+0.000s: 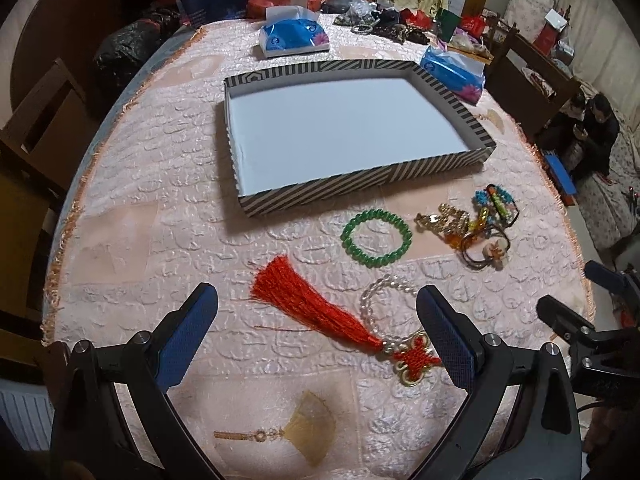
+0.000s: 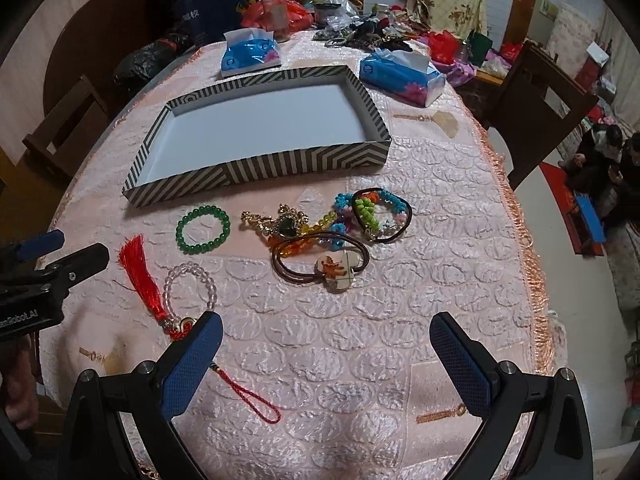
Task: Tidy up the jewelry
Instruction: 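Move the left tool toward the red tassel's knot, then close the left tool on the red tassel's cord and lift it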
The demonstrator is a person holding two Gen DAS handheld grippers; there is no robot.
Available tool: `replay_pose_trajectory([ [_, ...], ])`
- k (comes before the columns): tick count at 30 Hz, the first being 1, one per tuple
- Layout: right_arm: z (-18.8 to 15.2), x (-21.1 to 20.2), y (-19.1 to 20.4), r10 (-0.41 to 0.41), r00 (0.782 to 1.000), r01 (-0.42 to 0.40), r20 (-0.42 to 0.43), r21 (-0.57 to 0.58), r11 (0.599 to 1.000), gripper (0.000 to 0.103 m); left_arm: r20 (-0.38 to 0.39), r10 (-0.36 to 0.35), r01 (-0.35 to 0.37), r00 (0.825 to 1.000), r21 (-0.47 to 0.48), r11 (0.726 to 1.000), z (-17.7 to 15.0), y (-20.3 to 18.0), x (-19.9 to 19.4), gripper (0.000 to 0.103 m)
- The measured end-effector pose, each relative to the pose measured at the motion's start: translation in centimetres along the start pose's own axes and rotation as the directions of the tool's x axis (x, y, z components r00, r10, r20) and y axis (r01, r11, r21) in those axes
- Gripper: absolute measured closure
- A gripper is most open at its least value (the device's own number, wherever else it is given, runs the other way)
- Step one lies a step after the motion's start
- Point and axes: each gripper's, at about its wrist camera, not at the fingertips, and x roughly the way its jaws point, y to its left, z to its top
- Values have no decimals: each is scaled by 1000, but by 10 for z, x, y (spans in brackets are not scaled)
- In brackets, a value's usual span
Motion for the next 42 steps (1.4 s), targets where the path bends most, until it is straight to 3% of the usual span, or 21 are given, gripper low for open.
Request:
replay_pose_trajectory([
  [14,-10,-3,8,-16,1000,17,-9,53,998,0,-14,-31,31,999,9,999,-3,18,5,3],
  [18,-21,-1,6,-18,999,20,-26,81,996,0,-117,-67,75,991,62,995,-18,25,35,4],
  [22,-33,3,3,-15,999,21,-51,105,994,0,-146,-110,126,983,104,987,-45,13,46,8],
  [30,-50,1,1,-24,997,31,-71,93,995,0,-133,-110,128,985,128,984,-41,-11,60,9],
  [32,-52,0,-3,-28,997,35,-72,99,994,0,-131,-96,113,987,126,986,-40,-14,66,21],
  [37,-55,1,-14,-26,997,36,-78,121,992,0,-128,-93,99,987,42,994,-35,-1,73,25],
  [38,-55,1,-15,-26,997,35,-77,122,992,0,-126,-88,93,988,34,995,-34,1,73,31],
  [39,-55,2,-16,-25,997,35,-78,123,992,0,-123,-78,82,989,29,996,-34,2,72,37],
  [41,-53,3,-16,-21,997,30,-76,121,992,0,-128,-93,96,987,15,995,-34,3,69,73],
  [42,-52,3,-16,-18,997,27,-77,119,993,0,-140,-125,127,982,7,992,-35,3,68,83],
])
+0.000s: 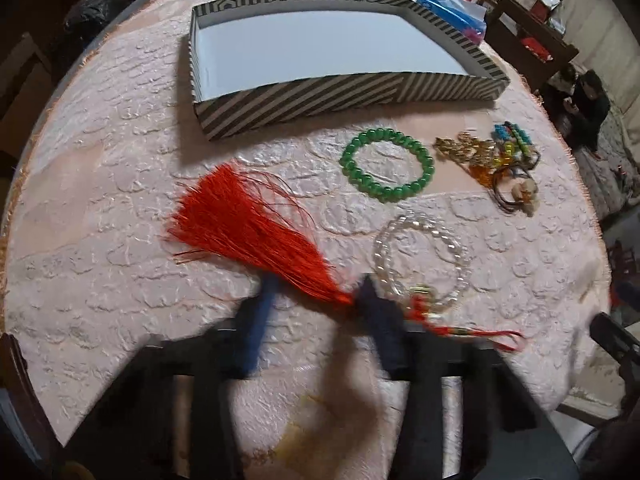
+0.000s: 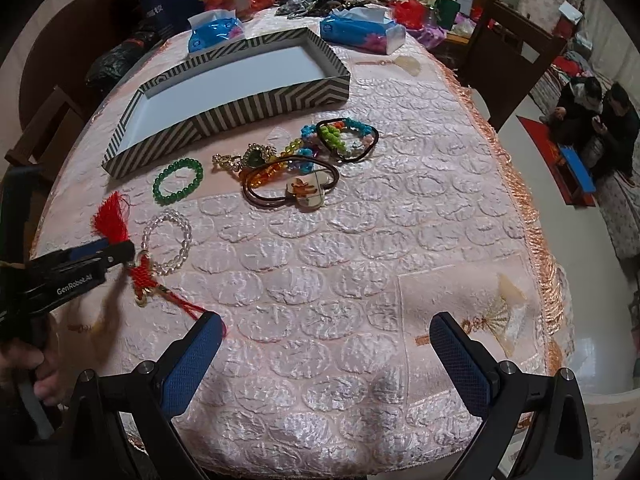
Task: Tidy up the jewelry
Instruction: 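Close the left tool on the red tassel's cord and lift it, then grasp the black hair tie with cartoon charm with the right tool while the left holds the tassel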
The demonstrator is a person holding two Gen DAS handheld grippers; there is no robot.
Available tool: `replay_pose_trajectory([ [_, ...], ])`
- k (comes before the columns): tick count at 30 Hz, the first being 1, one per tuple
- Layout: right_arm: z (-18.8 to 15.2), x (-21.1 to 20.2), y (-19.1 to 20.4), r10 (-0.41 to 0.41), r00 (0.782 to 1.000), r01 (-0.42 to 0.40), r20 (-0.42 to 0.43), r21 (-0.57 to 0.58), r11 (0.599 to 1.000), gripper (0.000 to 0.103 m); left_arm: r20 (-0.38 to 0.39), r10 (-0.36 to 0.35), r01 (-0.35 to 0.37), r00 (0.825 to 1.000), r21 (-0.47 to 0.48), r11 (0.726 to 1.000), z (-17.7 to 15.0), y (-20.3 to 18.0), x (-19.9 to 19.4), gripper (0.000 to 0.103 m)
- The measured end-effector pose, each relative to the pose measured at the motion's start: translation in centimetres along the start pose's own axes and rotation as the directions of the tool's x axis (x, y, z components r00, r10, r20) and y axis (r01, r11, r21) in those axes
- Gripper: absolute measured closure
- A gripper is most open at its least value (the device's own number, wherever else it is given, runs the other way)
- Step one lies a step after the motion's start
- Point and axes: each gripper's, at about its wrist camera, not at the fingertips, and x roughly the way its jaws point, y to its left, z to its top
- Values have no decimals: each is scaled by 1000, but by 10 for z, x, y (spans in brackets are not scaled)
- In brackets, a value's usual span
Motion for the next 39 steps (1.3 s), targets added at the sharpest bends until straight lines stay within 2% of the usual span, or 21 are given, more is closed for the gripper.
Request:
replay_pose_trajectory([
  [2,2,2,2,6,1000,-6,-1,-5,1000,0,-20,-45,45,999,-10,999,-2,1,-1,92],
  [12,13,10,-3,23,1000,-23,4,6,1000,0,90,-127,130,988,-35,991,2,13,-39,94],
  [21,33,15,-38,113,987,-120,112,61,991,2,139,-60,60,988,6,998,17,10,-51,93],
  [24,42,25,-38,159,980,-164,119,33,986,16,143,-42,40,989,22,999,21,7,-50,93],
  [26,48,33,-36,195,975,-198,106,13,980,37,138,-42,38,990,32,999,23,6,-47,93],
  [32,64,57,-27,281,956,-279,81,-36,960,70,119,-37,32,992,43,999,26,5,-41,94],
  [36,71,68,-20,290,955,-286,62,-66,956,71,109,-33,29,993,36,999,30,8,-37,93],
  [39,71,76,-14,238,970,-233,41,-94,968,71,106,-30,28,994,25,999,34,11,-34,93],
])
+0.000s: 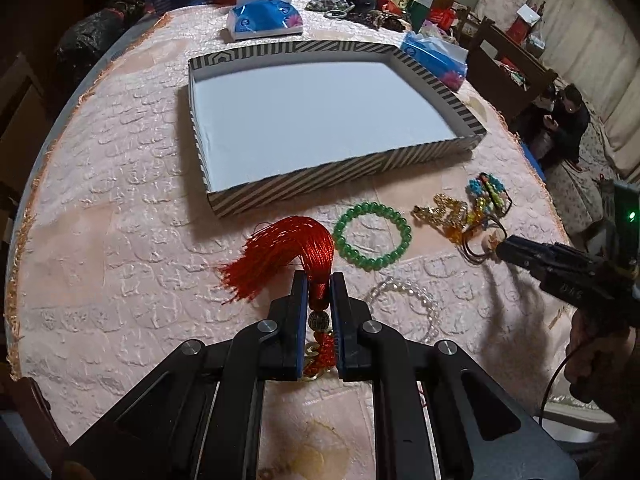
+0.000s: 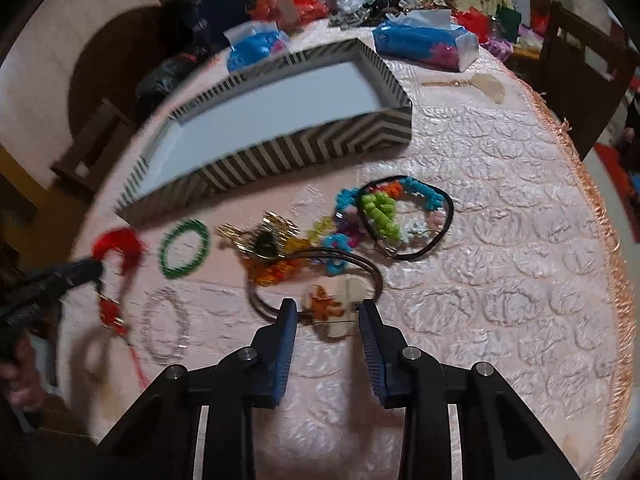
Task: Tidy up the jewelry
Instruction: 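Grasp the black hair tie with cartoon charm with the right tool while the left holds the tassel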
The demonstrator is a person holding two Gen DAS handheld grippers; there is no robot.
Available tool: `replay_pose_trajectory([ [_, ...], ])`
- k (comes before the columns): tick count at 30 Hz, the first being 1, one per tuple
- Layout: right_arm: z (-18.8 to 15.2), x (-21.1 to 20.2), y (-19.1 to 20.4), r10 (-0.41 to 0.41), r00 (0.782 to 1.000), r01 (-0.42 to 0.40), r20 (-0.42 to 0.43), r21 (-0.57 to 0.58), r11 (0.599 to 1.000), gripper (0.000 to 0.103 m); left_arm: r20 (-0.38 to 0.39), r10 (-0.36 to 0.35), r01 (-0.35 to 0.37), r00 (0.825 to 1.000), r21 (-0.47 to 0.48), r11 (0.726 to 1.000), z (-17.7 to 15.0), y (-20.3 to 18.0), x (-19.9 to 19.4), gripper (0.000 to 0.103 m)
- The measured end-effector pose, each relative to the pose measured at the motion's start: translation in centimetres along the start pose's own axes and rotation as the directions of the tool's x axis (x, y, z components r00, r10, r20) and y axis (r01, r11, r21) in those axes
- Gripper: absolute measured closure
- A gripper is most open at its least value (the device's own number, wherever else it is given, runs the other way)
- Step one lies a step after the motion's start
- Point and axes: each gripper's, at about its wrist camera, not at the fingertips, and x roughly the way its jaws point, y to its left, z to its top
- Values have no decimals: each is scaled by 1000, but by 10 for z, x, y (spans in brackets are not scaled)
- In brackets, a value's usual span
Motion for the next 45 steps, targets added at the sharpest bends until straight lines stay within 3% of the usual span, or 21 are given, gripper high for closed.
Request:
replay_pose_trajectory([
  [12,7,13,12,-40,999,42,25,-80,996,71,-14,-1,1,1000,-9,1000,4,5,7,93],
  [15,6,16,21,-79,996,82,31,-138,987,66,-14,-2,2,1000,-14,1000,4,7,7,93],
  [17,2,19,30,-102,994,108,40,-200,974,57,-15,-4,4,1000,-14,1000,4,6,7,93],
  [19,-3,20,37,-136,989,148,63,-245,958,57,-14,-7,7,1000,-11,1000,3,6,6,93],
  [21,-2,20,30,-116,992,126,56,-215,968,57,-11,-10,10,1000,-8,1000,3,5,5,93],
  [24,1,19,27,-118,992,125,45,-218,968,68,-10,-13,13,1000,-8,1000,3,5,4,93],
  [33,-4,-16,14,-29,999,32,43,-66,997,69,1,-28,28,1000,-1,1000,-2,1,-2,93],
  [45,-18,-55,39,-11,998,14,56,-49,999,69,23,-46,45,999,26,999,-6,-9,-15,93],
])
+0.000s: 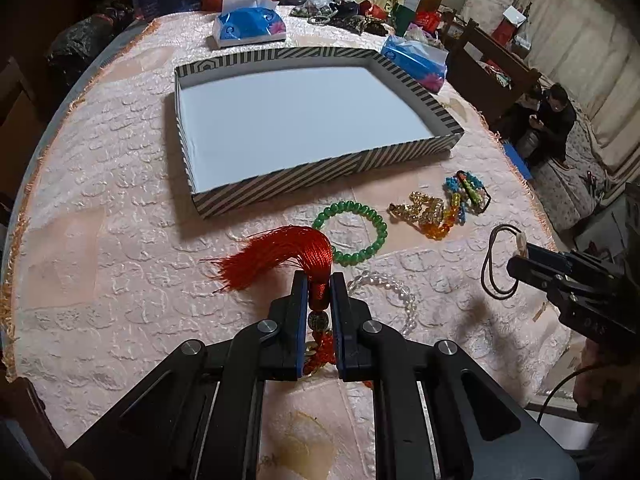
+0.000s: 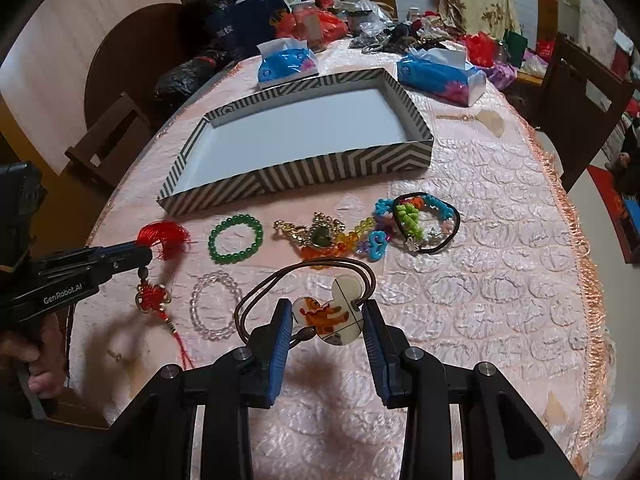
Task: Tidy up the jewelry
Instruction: 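Grasp the black hair tie with cartoon charm with the right tool while the left holds the tassel, then carry the hair tie with the right tool while the left carries the tassel over the tray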
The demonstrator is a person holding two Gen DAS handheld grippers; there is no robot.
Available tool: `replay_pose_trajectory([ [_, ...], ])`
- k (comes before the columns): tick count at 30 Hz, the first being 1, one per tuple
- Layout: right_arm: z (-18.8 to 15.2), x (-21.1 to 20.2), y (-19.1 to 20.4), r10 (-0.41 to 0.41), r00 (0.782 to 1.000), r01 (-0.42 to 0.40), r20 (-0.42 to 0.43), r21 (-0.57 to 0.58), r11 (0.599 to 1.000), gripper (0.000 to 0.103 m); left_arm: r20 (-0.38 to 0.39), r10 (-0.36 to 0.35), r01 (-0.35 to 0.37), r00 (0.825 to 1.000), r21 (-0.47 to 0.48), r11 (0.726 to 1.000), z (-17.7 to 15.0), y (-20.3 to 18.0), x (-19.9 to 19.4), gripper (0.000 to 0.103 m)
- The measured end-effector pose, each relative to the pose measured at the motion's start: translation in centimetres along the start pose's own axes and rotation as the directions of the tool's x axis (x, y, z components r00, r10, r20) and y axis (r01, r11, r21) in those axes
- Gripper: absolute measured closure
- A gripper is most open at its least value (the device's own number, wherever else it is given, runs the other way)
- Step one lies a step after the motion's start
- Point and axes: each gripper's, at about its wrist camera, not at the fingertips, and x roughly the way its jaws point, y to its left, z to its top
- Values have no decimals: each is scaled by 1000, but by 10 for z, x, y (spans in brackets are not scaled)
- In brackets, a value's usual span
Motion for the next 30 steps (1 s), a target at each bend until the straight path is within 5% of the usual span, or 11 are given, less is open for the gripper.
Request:
replay_pose_trajectory([
  [10,26,-19,10,-20,998,22,51,-37,999,69,53,66,-64,996,-36,997,45,-9,-27,93],
  [21,96,-38,13,7,989,7,148,-95,995,69,144,110,-101,983,-65,993,113,-17,-53,93],
  [30,153,-26,7,24,986,-10,163,-88,996,69,231,-39,51,972,-48,998,180,-11,-70,93],
])
